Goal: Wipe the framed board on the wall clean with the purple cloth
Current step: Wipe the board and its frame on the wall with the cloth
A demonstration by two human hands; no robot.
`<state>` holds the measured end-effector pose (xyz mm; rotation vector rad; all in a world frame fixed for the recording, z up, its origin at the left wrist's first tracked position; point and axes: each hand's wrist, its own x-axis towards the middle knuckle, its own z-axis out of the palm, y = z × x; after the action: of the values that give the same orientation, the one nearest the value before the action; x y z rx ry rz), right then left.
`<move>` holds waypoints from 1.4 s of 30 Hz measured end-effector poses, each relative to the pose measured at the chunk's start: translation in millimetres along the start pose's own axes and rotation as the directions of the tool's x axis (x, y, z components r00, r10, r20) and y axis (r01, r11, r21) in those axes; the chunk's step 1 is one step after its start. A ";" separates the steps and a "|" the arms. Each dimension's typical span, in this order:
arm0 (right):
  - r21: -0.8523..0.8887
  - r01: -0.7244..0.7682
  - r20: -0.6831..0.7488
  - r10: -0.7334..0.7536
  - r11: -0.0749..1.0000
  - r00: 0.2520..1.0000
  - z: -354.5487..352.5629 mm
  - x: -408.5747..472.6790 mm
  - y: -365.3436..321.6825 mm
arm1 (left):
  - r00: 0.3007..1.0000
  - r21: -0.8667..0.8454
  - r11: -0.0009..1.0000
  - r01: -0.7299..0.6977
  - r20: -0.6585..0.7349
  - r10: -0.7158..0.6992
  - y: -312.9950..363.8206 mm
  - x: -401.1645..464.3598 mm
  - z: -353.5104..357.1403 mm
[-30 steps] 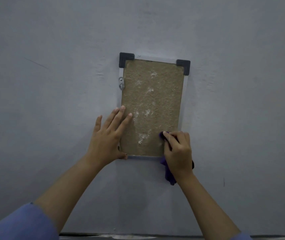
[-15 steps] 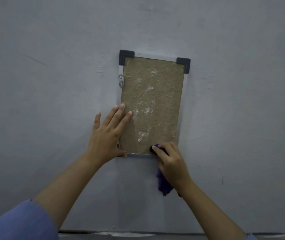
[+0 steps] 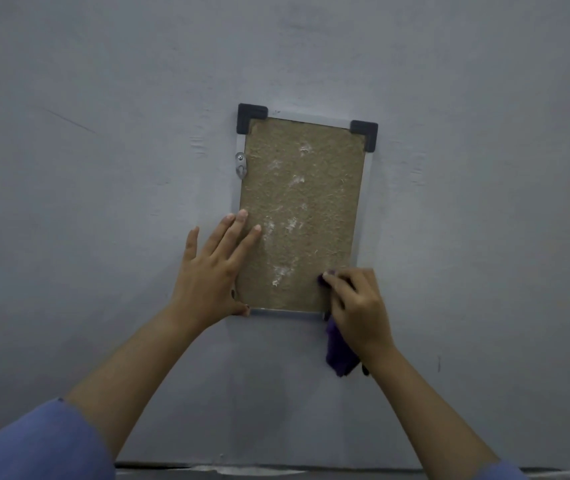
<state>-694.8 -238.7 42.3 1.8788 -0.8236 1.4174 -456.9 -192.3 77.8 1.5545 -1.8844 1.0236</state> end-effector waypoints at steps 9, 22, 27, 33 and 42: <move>0.020 0.125 0.053 -0.126 0.992 0.991 10.1 -10.4 -8.4 | 1.000 0.009 1.000 0.001 -0.005 -0.001 0.0 -0.3 0.0; 0.034 0.076 -0.006 -0.076 0.997 0.997 10.8 -0.1 -7.6 | 1.000 0.013 1.000 0.000 -0.005 0.000 -0.2 -0.9 -1.8; 0.054 0.034 -0.033 -0.033 0.998 0.999 -11.0 9.5 4.7 | 1.000 0.023 1.000 -0.007 -0.023 0.008 -2.0 -0.1 -0.2; 0.009 -0.109 -0.150 0.109 0.994 0.983 -6.6 63.5 1.6 | 0.999 0.040 0.999 -0.013 -0.040 0.015 -1.1 0.2 -1.8; 0.039 -0.149 -0.183 0.153 0.988 0.971 6.9 47.6 -4.5 | 0.999 0.087 0.996 -0.028 0.022 0.026 -16.0 25.2 -19.9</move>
<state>-676.7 -246.4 86.5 1.7007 -0.8746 1.6749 -449.1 -192.8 112.8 1.5984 -1.9029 1.1192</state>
